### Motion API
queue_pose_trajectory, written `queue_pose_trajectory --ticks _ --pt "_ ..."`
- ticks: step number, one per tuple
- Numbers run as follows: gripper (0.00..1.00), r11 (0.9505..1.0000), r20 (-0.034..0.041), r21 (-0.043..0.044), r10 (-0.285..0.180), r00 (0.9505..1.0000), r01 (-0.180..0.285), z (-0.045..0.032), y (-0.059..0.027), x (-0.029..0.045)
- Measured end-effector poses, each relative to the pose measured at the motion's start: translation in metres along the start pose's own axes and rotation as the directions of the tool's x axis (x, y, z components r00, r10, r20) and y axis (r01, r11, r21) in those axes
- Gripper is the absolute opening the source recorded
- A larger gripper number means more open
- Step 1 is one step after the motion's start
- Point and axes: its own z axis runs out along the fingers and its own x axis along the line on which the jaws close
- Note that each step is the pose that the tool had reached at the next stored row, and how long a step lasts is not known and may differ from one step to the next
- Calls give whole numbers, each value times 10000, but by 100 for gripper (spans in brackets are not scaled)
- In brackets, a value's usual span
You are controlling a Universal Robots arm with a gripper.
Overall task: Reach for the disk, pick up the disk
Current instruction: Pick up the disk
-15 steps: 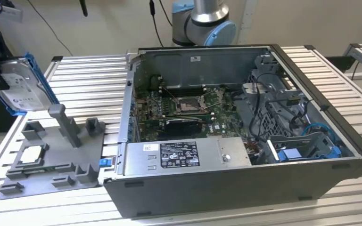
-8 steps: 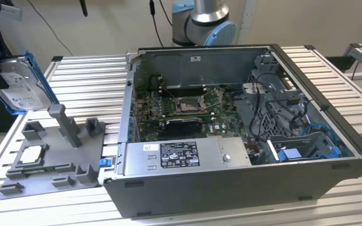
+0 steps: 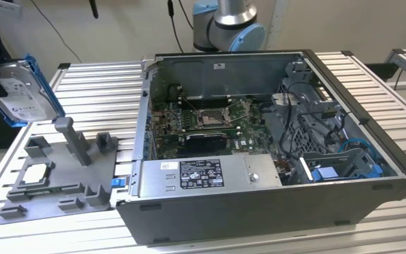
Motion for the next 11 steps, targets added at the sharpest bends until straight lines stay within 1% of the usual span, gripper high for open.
queue_pose_trajectory --ticks 11 --pt "0 10000 0 0 -1 10000 1 -159 2 -6"
